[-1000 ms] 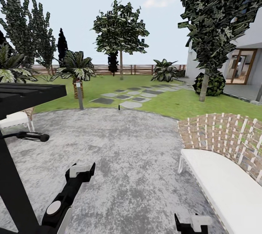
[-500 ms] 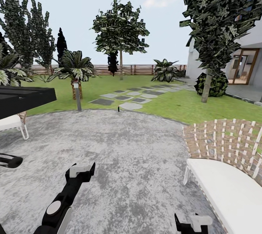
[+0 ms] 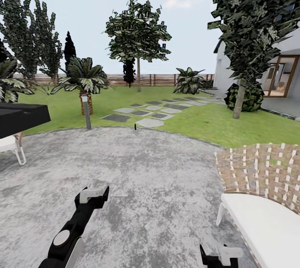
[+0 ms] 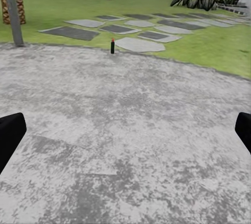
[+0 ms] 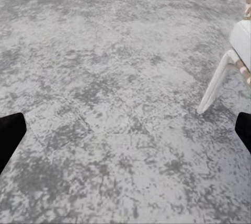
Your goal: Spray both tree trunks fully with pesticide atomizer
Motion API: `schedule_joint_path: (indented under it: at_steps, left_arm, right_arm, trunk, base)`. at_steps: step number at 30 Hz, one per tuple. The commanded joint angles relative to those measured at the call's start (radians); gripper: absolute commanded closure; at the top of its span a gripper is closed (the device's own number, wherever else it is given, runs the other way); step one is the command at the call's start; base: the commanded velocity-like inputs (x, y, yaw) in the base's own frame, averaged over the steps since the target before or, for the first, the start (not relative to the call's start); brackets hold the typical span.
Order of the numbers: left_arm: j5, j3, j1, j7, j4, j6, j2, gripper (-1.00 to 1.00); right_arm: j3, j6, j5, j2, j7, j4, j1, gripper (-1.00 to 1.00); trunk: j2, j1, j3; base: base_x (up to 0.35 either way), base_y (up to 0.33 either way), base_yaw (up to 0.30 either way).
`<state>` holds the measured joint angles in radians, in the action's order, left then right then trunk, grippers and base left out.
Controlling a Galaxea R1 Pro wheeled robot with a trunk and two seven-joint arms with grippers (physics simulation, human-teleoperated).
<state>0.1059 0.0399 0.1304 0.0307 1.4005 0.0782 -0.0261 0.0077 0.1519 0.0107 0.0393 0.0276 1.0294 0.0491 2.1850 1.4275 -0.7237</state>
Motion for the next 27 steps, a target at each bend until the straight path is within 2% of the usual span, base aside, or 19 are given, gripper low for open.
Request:
schedule_joint_path:
  at_steps: [1,27]
  left_arm:
    - [0.0,0.0,0.0,0.0,0.0,0.0,0.0,-1.0]
    - [0.0,0.0,0.0,0.0,0.0,0.0,0.0,-1.0]
  right_arm:
    - [0.0,0.0,0.0,0.0,0.0,0.0,0.0,-1.0]
    - [0.0,0.0,0.002,-0.003,0.0,0.0,0.0,-1.0]
  trunk:
    - [0.0,0.0,0.0]
    - [0.0,0.0,0.0]
  base:
    - [0.338,0.0,0.0]
    - [0.338,0.0,0.003]
